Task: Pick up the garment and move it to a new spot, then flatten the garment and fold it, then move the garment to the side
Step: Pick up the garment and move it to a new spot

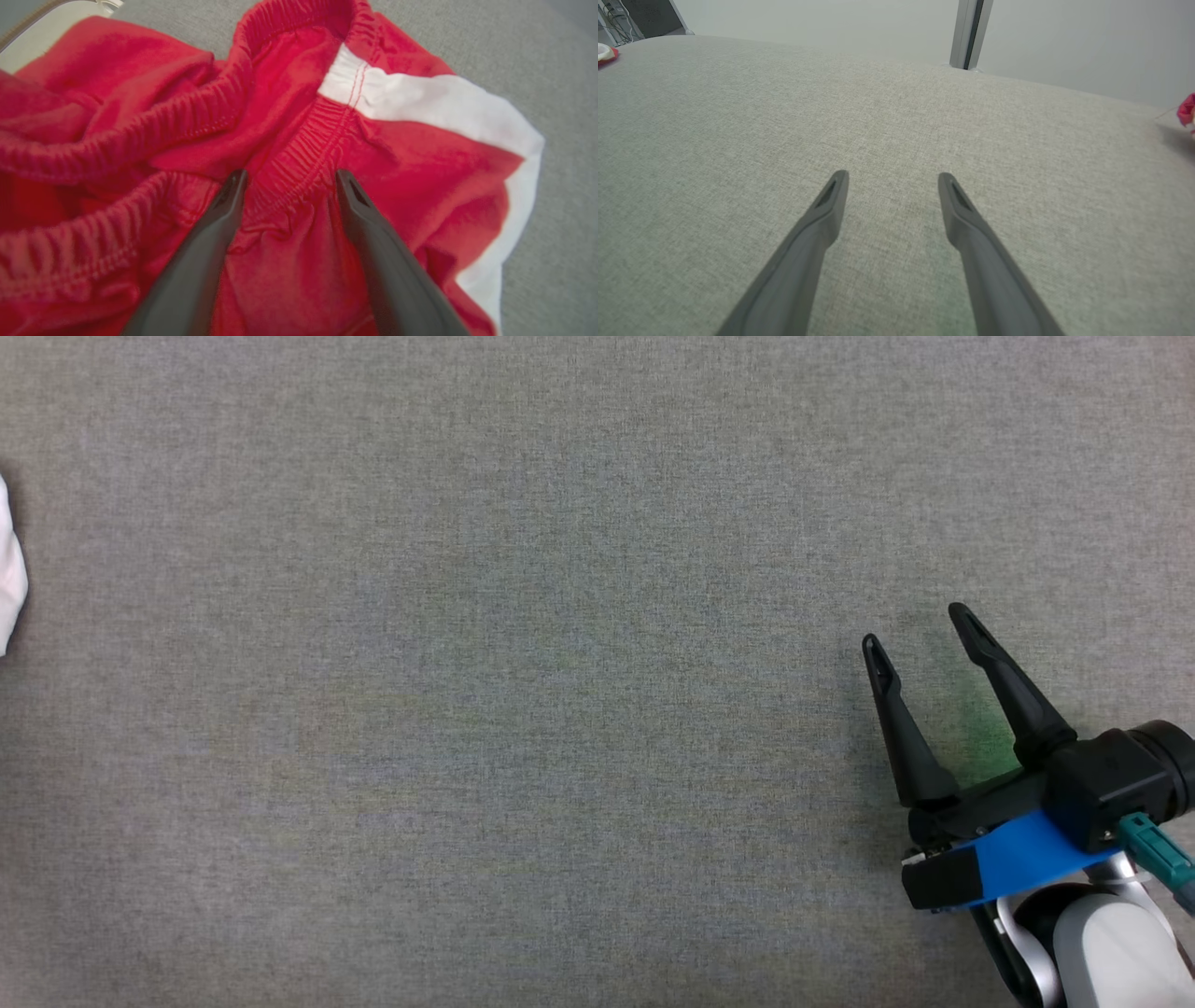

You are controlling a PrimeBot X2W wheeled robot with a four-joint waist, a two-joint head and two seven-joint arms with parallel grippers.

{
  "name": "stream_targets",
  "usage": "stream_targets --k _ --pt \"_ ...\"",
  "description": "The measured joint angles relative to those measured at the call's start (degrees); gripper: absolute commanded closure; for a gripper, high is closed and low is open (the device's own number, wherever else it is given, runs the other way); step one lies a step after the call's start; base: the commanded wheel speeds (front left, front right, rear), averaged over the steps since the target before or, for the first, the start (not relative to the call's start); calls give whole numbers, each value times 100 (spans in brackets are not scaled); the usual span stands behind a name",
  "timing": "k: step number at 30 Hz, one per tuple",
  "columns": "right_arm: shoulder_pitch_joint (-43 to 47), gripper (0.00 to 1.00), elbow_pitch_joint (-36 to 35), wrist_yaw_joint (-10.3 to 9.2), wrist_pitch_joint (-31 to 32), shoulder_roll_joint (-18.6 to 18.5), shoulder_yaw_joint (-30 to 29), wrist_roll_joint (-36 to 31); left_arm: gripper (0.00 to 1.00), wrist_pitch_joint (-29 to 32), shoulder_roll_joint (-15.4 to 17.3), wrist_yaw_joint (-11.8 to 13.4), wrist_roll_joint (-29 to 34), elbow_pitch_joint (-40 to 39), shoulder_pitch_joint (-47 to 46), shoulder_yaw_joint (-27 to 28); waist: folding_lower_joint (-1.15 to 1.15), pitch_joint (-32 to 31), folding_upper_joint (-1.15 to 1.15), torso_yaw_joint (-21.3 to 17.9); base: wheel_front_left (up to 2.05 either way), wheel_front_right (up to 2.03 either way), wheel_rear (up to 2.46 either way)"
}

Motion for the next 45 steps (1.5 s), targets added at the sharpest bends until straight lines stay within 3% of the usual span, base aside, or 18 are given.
stream_targets --k 1,2,8,11,16,22,31,37,43,44,45 --pt "1 0 4 0 -3 21 -5 0 69 59 24 0 -12 41 -37 -13 0 -8 0 -7 0 0 0" --pt "1 0 24 0 -12 43 -2 0 100 64 30 0 -3 64 -51 -43 1 -26 0 -6 0 0 0" --pt "1 0 305 0 -202 142 64 56 100 -112 63 -157 148 23 -87 -271 2 -410 1 79 0 0 0" --pt "10 0 492 0 -327 223 100 92 100 -450 151 -281 172 -311 -214 -300 1 -758 0 159 0 0 0" --pt "95 0 836 0 -488 325 178 220 100 -450 151 -393 188 -1078 -486 -575 0 -1417 0 224 0 0 0" --pt "337 0 1143 0 -623 437 151 322 100 -49 -290 -381 136 -2387 -597 -1047 -1 -2194 -2 103 0 0 0" --pt "629 0 1158 0 -655 506 -26 358 100 255 -1312 -302 -238 -3821 38 -1708 0 -2871 -2 -555 0 0 0" --pt "706 0 1091 0 -624 533 -86 367 100 133 -1876 -279 -278 -3887 944 -2274 0 -3029 -2 -1051 0 0 0" --pt "809 0 1056 0 -616 539 -119 399 100 -247 -2205 -246 -53 -3049 1861 -2766 0 -3060 -2 -1314 0 0 0" --pt "808 0 1049 0 -614 539 -110 400 75 -315 -2248 -248 -3 -2886 1983 -2853 1 -3043 -2 -1327 0 0 0" --pt "806 0 1046 0 -603 539 -93 408 15 -361 -2275 -254 57 -2730 2098 -2970 1 -3030 -1 -1337 0 0 0"
